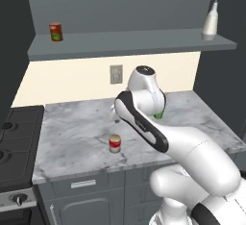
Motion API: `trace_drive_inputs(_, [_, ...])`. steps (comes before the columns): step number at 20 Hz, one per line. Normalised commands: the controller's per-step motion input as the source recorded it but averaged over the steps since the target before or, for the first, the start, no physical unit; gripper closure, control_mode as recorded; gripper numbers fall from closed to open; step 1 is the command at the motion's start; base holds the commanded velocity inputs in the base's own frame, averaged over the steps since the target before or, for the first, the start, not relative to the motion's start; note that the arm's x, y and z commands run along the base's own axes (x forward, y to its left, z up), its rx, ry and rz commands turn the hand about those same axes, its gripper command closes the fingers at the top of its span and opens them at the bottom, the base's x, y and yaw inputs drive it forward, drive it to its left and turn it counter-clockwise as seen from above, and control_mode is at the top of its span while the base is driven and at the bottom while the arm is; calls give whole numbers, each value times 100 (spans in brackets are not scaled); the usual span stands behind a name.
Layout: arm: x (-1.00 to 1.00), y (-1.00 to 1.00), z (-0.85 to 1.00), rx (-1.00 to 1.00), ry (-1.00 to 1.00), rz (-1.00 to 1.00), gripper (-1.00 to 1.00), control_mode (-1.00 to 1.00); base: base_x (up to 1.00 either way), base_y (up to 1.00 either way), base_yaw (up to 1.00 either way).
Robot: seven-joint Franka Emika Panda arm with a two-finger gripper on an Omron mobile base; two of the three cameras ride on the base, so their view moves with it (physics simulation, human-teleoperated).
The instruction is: Pick the cans from the counter and place them in their designated side in the cabinet.
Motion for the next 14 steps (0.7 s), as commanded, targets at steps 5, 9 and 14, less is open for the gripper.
trace_drive_inputs(5, [9,8,-14,0,2,0,-100,-100,0,0,0])
trace_drive_inputs(9, [10,7,-17,0,0,0,-100,-100,0,0,0])
trace_drive_inputs(14, [4,4,-18,0,2,0,-100,-100,0,0,0])
